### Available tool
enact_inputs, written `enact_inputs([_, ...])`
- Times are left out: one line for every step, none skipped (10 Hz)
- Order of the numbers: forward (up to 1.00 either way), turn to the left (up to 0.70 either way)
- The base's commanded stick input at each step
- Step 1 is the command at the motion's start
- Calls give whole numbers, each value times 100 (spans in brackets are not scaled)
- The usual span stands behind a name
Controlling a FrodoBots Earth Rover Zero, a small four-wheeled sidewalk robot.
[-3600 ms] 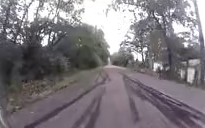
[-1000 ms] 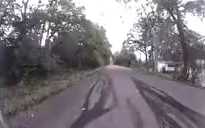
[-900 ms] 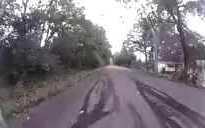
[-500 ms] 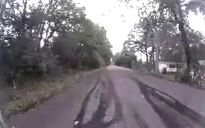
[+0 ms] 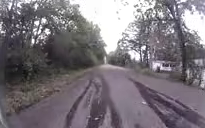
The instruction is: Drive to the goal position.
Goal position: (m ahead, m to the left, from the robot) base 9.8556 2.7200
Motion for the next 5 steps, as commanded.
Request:
enact_inputs([70, 0])
enact_inputs([70, 0])
enact_inputs([70, 0])
enact_inputs([70, 0])
enact_inputs([70, 0])
